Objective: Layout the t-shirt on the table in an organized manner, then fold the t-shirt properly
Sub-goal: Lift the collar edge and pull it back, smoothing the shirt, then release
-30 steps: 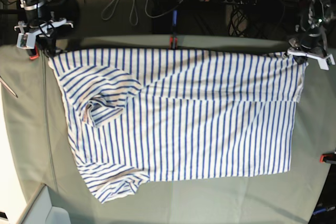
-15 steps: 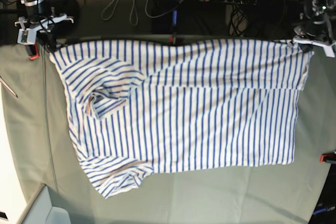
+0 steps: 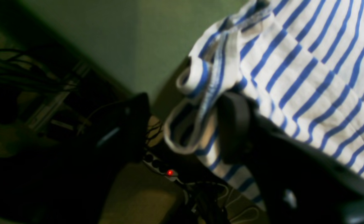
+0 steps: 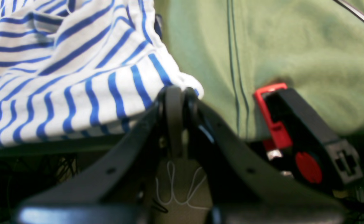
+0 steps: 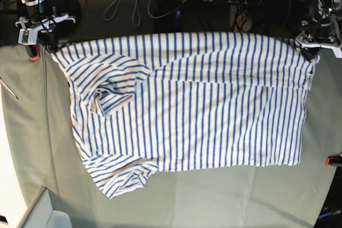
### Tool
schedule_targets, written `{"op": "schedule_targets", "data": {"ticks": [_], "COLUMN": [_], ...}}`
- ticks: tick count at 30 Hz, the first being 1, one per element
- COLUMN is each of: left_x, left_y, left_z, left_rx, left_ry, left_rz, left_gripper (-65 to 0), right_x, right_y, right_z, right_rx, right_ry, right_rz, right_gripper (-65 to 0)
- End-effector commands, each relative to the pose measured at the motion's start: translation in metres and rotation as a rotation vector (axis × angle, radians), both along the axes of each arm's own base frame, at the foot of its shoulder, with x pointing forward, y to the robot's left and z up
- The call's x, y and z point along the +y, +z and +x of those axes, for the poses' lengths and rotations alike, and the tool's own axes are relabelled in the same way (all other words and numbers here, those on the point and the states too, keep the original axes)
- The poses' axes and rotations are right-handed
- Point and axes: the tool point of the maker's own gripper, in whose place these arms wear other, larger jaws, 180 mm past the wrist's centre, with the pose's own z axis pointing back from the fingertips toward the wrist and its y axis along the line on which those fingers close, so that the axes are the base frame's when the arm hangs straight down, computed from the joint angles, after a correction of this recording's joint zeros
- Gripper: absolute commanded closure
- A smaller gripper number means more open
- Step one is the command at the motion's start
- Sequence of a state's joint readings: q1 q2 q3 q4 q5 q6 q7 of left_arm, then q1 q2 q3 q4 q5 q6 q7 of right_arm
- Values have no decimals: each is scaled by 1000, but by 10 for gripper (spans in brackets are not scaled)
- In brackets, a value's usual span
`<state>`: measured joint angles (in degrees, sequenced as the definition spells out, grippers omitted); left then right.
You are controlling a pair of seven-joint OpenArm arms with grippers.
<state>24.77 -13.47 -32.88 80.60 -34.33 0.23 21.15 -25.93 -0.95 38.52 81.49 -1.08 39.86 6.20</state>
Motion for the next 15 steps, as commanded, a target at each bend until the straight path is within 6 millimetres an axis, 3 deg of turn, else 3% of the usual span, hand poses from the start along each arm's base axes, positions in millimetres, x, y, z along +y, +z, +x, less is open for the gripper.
{"op": "schedule_targets", "data": {"ticks": [1,6,15], "left_x": [10,12,11], "left_y": [12,15,18], "left_z": [7,7,10], "left_rx": [-33,-33,-45], "left_ry": [-4,-8,-11], "left_rz": [35,42,44], "left_gripper": [-369,-378,-380], "right_x": [-4,-4,-5], "right_y": [10,9,8], "right_z": [1,-4,-6], "right_rx": [-37,-27,-19], "right_ry": [0,0,4], "right_rz": [-8,-9,-12], "right_gripper": [0,-9,-232]}}
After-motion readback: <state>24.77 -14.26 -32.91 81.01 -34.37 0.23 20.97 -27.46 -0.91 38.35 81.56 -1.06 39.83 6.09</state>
